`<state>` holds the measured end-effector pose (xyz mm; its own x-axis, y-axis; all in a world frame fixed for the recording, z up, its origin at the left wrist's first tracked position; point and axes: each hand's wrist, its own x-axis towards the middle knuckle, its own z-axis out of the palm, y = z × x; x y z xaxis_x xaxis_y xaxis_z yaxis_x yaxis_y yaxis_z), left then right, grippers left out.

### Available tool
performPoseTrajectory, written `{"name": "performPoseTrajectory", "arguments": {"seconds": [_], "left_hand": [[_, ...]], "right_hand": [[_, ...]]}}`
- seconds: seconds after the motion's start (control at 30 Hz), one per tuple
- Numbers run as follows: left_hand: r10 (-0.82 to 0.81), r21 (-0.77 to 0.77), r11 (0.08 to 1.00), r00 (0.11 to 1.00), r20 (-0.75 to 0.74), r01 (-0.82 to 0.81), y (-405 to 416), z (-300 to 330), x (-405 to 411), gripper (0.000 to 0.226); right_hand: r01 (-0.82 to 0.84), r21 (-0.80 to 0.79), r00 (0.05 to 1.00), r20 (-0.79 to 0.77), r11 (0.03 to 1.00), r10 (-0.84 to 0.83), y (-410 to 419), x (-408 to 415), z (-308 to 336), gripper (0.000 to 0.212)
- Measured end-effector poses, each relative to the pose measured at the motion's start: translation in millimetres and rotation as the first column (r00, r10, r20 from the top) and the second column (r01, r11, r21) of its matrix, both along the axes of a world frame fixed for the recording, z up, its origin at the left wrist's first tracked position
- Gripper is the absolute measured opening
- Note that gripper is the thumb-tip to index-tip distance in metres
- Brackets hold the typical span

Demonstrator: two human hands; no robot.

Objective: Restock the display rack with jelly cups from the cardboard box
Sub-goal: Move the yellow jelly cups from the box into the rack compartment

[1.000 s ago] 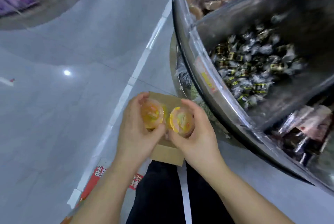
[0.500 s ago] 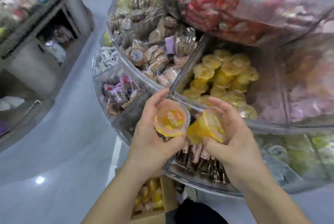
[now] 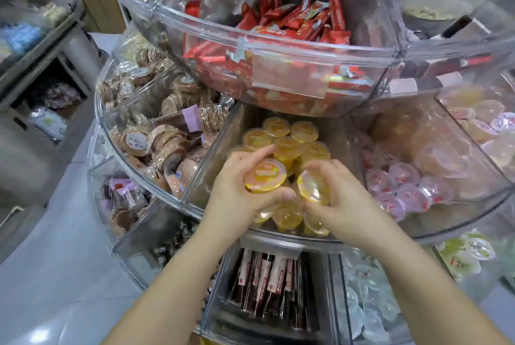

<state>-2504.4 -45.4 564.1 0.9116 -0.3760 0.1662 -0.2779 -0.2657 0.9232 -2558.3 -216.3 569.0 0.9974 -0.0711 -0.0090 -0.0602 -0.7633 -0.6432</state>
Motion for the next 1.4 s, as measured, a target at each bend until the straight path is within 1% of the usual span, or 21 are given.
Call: {"name": "performPoseTrajectory", "arguments": {"seconds": [0.07, 0.13, 0.23, 0.3, 0.33, 0.47, 0.53, 0.6, 0.63, 0.73, 0.8, 0.83, 0.87, 0.93, 1.03, 1.1, 1.2, 1.3, 1.4], "left_hand": [[-0.002, 0.093, 0.996, 1.0, -0.013, 0.003, -5, -5, 13, 0.078], [-0.014, 0.253, 0.968, 0.998, 0.061, -0.002, -9, -11, 25, 0.081], [-0.078, 0.448, 0.894, 0.977, 0.199, -0.02, -14, -13, 36, 0.071], [-0.152, 0.55, 0.835, 0.958, 0.245, -0.008, -18, -13, 43, 0.068], [-0.17, 0.571, 0.821, 0.952, 0.253, -0.005, -19, -13, 46, 0.067], [-0.099, 0.478, 0.878, 0.978, 0.185, -0.001, -19, -16, 59, 0.066], [-0.129, 0.496, 0.868, 0.976, 0.175, 0.026, -22, -19, 60, 0.067], [-0.19, 0.548, 0.835, 0.964, 0.188, 0.058, -26, -22, 59, 0.068], [-0.219, 0.583, 0.81, 0.953, 0.21, 0.058, -28, -23, 59, 0.069], [-0.28, 0.689, 0.725, 0.924, 0.261, 0.025, -28, -25, 61, 0.075], [-0.327, 0.735, 0.676, 0.914, 0.241, 0.048, -21, -24, 64, 0.081], [-0.366, 0.754, 0.652, 0.903, 0.223, 0.078, -18, -24, 66, 0.083], [-0.399, 0.762, 0.639, 0.893, 0.206, 0.11, -14, -22, 68, 0.082], [-0.417, 0.739, 0.656, 0.89, 0.186, 0.153, -10, -18, 71, 0.071], [-0.389, 0.69, 0.709, 0.898, 0.208, 0.147, -9, -15, 73, 0.051], [-0.385, 0.677, 0.726, 0.887, 0.256, 0.12, -10, -16, 70, 0.042], [-0.438, 0.689, 0.72, 0.826, 0.354, 0.085, -10, -20, 68, 0.037], [-0.503, 0.69, 0.712, 0.778, 0.377, 0.126, -9, -19, 68, 0.035], [-0.499, 0.688, 0.706, 0.807, 0.317, 0.167, -6, -15, 67, 0.033]], "right_hand": [[-0.021, -0.036, 1.0, -0.005, 0.999, 0.021, -2, 9, -7, 0.054], [-0.025, -0.081, 1.0, -0.003, 0.996, 0.025, -1, 18, -11, 0.056], [-0.017, -0.176, 0.999, -0.038, 0.984, 0.011, 0, 27, -19, 0.063], [-0.015, -0.208, 0.999, -0.038, 0.978, 0.008, 0, 28, -22, 0.069], [-0.015, -0.223, 1.0, -0.029, 0.975, 0.009, 0, 27, -23, 0.07], [0.006, -0.246, 1.0, 0.028, 0.969, 0.001, -2, 27, -24, 0.069], [0.026, -0.3, 0.998, 0.056, 0.954, -0.009, 0, 28, -26, 0.065], [0.035, -0.39, 0.998, 0.069, 0.92, -0.009, 3, 29, -27, 0.057], [0.044, -0.411, 0.997, 0.078, 0.911, -0.013, 5, 29, -26, 0.054], [0.08, -0.451, 0.989, 0.144, 0.889, -0.016, 7, 25, -25, 0.057], [0.096, -0.5, 0.988, 0.153, 0.861, -0.022, 8, 21, -23, 0.058], [0.105, -0.515, 0.989, 0.143, 0.851, -0.035, 9, 19, -21, 0.054], [0.112, -0.525, 0.99, 0.137, 0.844, -0.046, 8, 17, -19, 0.05], [0.123, -0.545, 0.988, 0.146, 0.829, -0.051, 6, 12, -16, 0.045], [0.092, -0.564, 0.985, 0.172, 0.821, 0.007, 0, 7, -15, 0.044], [0.066, -0.554, 0.976, 0.21, 0.83, 0.062, -4, 5, -19, 0.042], [0.06, -0.552, 0.96, 0.261, 0.832, 0.104, -8, 3, -25, 0.036], [0.074, -0.55, 0.954, 0.283, 0.832, 0.102, -9, 5, -29, 0.035], [0.065, -0.548, 0.957, 0.272, 0.834, 0.103, -10, 5, -30, 0.039]]}}
